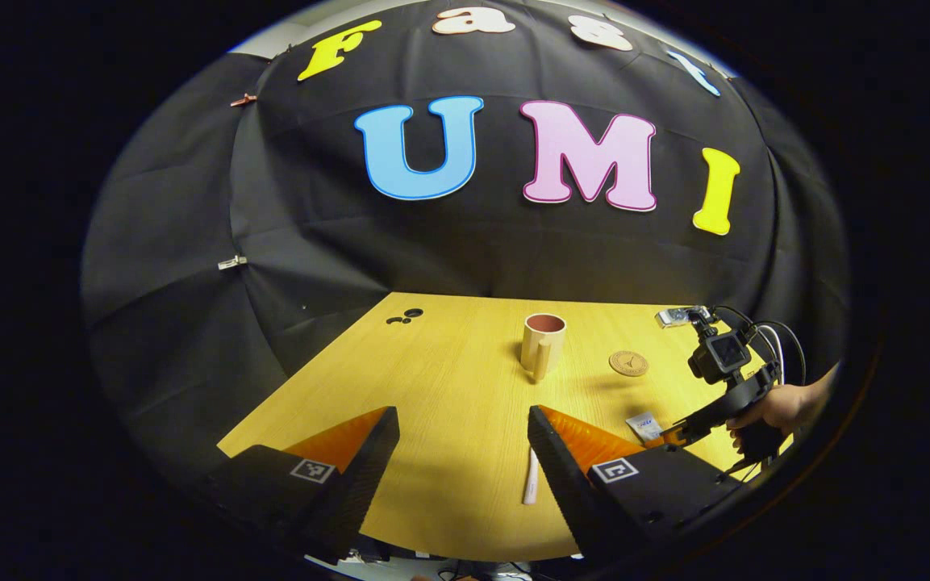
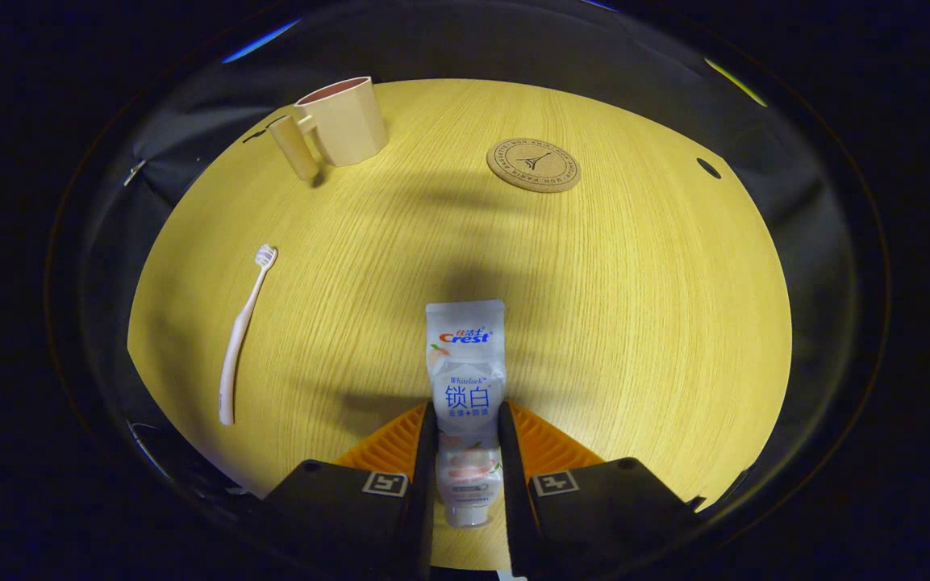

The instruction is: Put the toothbrush and toothpaste on the desktop into the cup, then pick up the cup and place it on the coaster on the desktop.

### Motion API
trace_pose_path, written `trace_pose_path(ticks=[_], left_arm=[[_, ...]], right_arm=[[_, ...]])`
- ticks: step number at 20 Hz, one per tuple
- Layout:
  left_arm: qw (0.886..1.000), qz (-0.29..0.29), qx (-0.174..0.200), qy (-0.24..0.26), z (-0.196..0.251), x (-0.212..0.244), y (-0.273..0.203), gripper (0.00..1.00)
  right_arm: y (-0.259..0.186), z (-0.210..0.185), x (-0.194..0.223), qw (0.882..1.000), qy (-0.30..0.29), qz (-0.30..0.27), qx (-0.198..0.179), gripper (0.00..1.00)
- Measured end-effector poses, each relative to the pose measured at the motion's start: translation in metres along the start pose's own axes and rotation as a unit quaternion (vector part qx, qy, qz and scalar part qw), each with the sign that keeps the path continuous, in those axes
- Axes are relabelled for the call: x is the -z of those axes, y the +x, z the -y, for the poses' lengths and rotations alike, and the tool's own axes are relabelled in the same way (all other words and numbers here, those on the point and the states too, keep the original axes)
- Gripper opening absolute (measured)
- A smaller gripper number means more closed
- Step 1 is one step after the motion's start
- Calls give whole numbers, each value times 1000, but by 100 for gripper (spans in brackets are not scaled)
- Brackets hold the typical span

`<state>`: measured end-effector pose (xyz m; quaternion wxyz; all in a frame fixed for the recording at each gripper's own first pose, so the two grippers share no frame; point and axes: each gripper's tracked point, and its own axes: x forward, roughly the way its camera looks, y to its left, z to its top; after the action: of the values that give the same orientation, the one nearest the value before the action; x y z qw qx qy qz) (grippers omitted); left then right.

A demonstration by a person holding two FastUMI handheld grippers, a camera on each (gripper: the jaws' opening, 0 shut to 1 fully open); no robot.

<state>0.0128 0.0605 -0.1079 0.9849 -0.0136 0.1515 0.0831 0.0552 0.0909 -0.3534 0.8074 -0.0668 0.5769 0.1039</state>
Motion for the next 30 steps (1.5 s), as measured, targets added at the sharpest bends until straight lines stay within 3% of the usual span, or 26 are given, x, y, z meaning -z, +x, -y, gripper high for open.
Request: trace_pose_path(ticks=[7,15,22,23,24,30], left_arm=[[1000,-16,18,-6,4,3,16,99],[995,-79,64,-11,31,26,68,100],[975,-205,87,-10,63,96,111,96],[972,-217,88,-9,68,105,115,92],[970,-228,88,-6,72,111,120,96],[956,-281,77,20,82,141,135,96]], right_arm=[[-21,12,2,1000,14,19,-9,40],[-66,28,4,998,19,46,-38,40],[-102,49,3,994,34,84,-61,40],[-104,54,6,994,36,87,-60,40],[-107,60,8,993,41,89,-58,40],[-109,90,24,990,83,90,-68,40]])
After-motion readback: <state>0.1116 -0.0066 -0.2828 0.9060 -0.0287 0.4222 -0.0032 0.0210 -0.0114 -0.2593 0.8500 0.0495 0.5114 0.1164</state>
